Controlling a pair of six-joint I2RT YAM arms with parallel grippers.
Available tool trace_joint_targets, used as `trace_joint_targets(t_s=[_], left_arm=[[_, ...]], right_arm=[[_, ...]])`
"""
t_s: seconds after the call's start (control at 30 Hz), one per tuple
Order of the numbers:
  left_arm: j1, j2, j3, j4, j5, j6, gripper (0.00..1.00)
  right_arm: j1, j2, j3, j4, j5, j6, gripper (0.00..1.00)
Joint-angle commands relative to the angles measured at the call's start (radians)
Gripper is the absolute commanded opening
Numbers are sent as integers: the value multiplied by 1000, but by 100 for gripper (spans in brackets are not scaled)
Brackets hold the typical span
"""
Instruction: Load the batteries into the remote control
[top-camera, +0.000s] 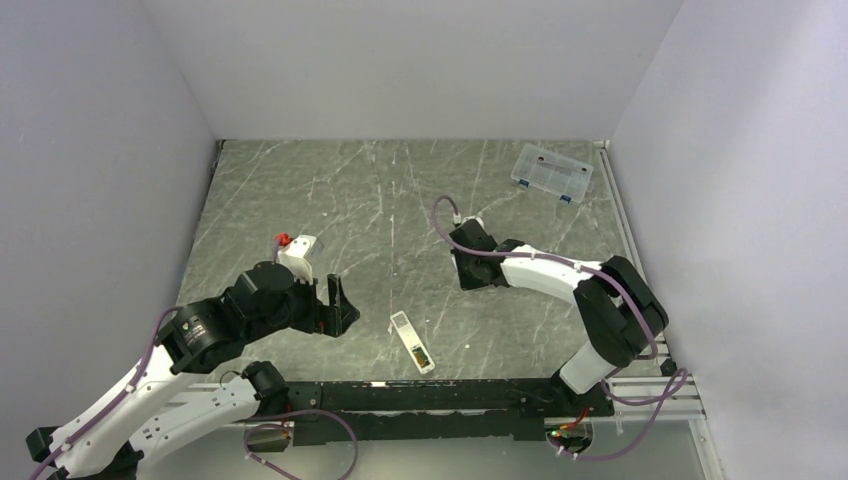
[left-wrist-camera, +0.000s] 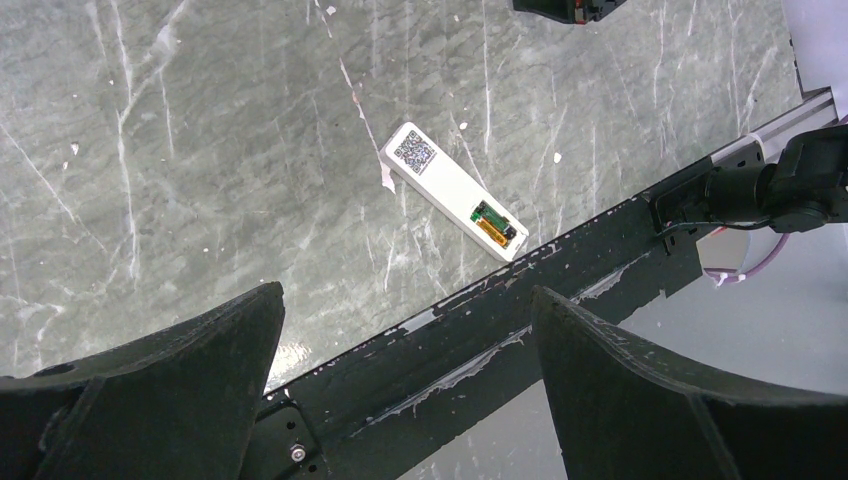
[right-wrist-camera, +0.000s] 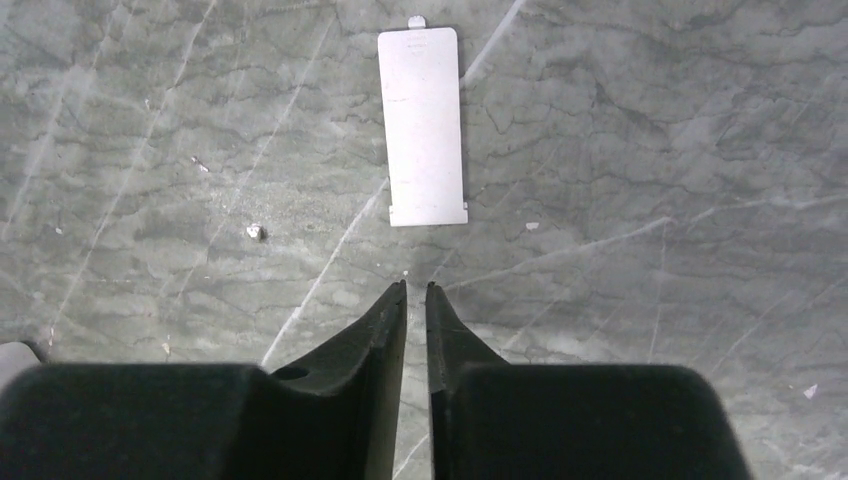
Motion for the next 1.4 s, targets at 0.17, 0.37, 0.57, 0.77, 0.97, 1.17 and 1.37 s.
trace_joint_targets(t_s=[0.17, 0.37, 0.57, 0.77, 0.97, 1.17, 1.37], left_arm=[[-2, -5, 3, 29, -9, 0, 99], [-2, -5, 3, 26, -8, 0, 99], [-2, -6, 2, 26, -7, 0, 99], [-2, -6, 4, 28, -8, 2, 99], [-2, -1, 3, 27, -7, 2, 99], [-2, 0, 4, 28, -8, 2, 99], [-2, 0, 4, 28, -7, 2, 99]], right_arm=[[-1, -4, 99, -45, 45, 10, 43], [-8, 62, 155, -48, 40, 0, 54], [-22, 120, 173, -31, 32, -2, 55], [-30, 136, 165, -25, 30, -5, 55], [-35, 139, 152, -20, 14, -14, 53], [-36, 121, 117, -15, -2, -11, 51], [-34, 89, 75, -14, 6, -8, 49]])
